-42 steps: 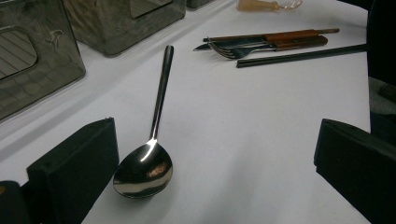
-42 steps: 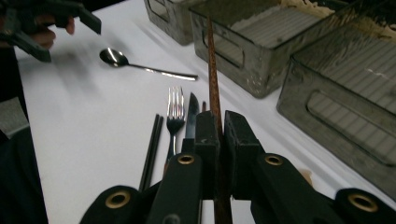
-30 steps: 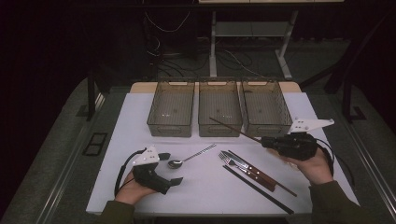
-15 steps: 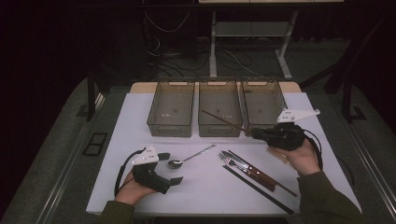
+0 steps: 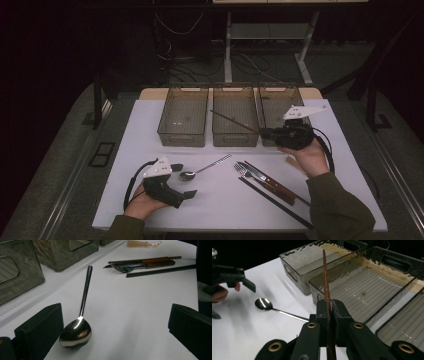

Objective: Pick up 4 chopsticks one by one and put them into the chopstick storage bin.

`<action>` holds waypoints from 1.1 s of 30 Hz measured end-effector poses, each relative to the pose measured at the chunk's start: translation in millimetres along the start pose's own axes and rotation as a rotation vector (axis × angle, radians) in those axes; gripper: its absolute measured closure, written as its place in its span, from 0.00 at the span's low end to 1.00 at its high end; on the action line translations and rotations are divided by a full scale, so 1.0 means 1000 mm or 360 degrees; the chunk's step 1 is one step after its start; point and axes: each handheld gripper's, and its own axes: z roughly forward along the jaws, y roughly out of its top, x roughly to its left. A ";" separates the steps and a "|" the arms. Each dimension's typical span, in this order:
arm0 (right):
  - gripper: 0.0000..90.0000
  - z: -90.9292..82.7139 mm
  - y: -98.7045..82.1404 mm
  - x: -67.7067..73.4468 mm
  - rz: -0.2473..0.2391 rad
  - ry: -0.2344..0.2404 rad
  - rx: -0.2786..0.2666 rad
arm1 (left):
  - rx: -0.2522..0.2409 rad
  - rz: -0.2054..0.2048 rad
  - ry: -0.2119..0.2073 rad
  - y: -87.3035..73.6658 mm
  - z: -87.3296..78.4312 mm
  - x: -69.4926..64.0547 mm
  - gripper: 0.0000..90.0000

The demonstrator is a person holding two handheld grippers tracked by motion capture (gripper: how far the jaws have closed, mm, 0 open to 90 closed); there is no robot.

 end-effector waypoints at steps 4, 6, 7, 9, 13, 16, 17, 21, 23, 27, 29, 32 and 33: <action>0.94 0.009 0.009 0.000 0.0008 -0.0017 0.0010 | 0.0003 -0.0006 0.0003 -0.001 0.001 0.001 0.00; 0.94 0.014 0.013 0.001 0.0006 -0.0017 0.0016 | 0.0017 0.0006 0.0006 -0.001 0.001 0.001 0.00; 0.94 0.016 0.015 0.001 0.0005 -0.0024 0.0018 | 0.0022 0.0009 0.0007 -0.002 0.001 0.001 0.00; 0.94 0.021 0.020 0.002 0.0005 -0.0026 0.0032 | 0.0026 0.0019 0.0009 -0.001 0.001 0.001 0.00; 0.94 0.030 0.029 0.004 0.0005 -0.0039 0.0044 | 0.0029 0.0031 0.0005 -0.001 0.001 0.000 0.00; 0.94 0.038 0.036 0.005 -0.0002 -0.0046 0.0044 | 0.0025 0.0028 0.0001 -0.001 0.001 0.000 0.00; 0.94 0.040 0.038 0.006 0.0004 -0.0047 0.0046 | 0.0021 0.0024 0.0001 -0.001 0.001 0.000 0.00; 0.94 0.052 0.048 0.009 0.0000 -0.0052 0.0060 | 0.0019 0.0022 -0.0002 -0.001 0.000 -0.001 0.00; 0.94 0.058 0.052 0.010 -0.0001 -0.0059 0.0061 | 0.0022 0.0026 -0.0005 -0.001 0.000 -0.001 0.00; 0.94 0.070 0.060 0.011 0.0000 -0.0064 0.0072 | 0.0014 0.0019 -0.0012 0.000 0.000 -0.001 0.00; 0.94 0.075 0.063 0.011 0.0007 -0.0071 0.0070 | 0.0020 0.0027 -0.0016 0.000 0.000 -0.001 0.00; 0.94 0.085 0.068 0.011 0.0008 -0.0068 0.0081 | 0.0011 0.0023 -0.0019 0.000 0.000 -0.002 0.00; 0.94 0.088 0.069 0.011 0.0007 -0.0068 0.0080 | 0.0010 0.0021 -0.0020 0.000 0.000 -0.002 0.00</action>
